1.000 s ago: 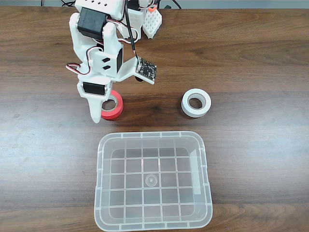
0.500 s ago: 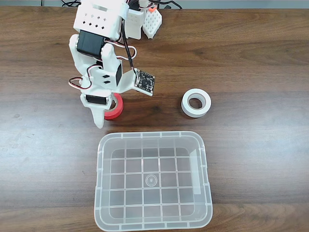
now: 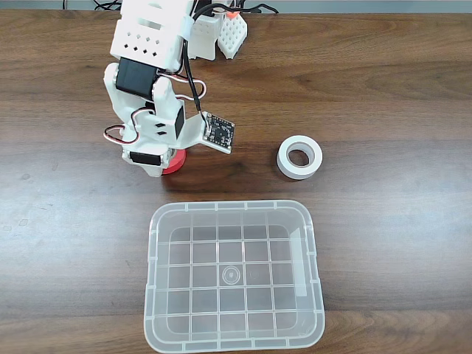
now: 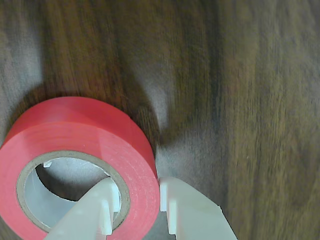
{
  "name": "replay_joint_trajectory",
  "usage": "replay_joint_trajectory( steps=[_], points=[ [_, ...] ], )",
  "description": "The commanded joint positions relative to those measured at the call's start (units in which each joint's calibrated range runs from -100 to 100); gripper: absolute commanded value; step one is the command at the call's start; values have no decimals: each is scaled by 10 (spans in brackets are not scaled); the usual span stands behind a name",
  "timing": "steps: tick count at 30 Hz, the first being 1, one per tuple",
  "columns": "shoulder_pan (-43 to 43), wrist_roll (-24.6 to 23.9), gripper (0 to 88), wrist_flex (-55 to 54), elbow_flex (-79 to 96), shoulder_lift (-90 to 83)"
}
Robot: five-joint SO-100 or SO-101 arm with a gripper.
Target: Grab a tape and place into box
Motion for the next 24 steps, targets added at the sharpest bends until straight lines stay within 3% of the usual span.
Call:
replay_joint_trajectory(
  steps=[1, 14, 24],
  points=[
    [-1, -1, 22, 7, -68, -13],
    [6, 0, 13, 56, -70, -35],
    [-16, 0, 13, 143, -71, -273]
  ],
)
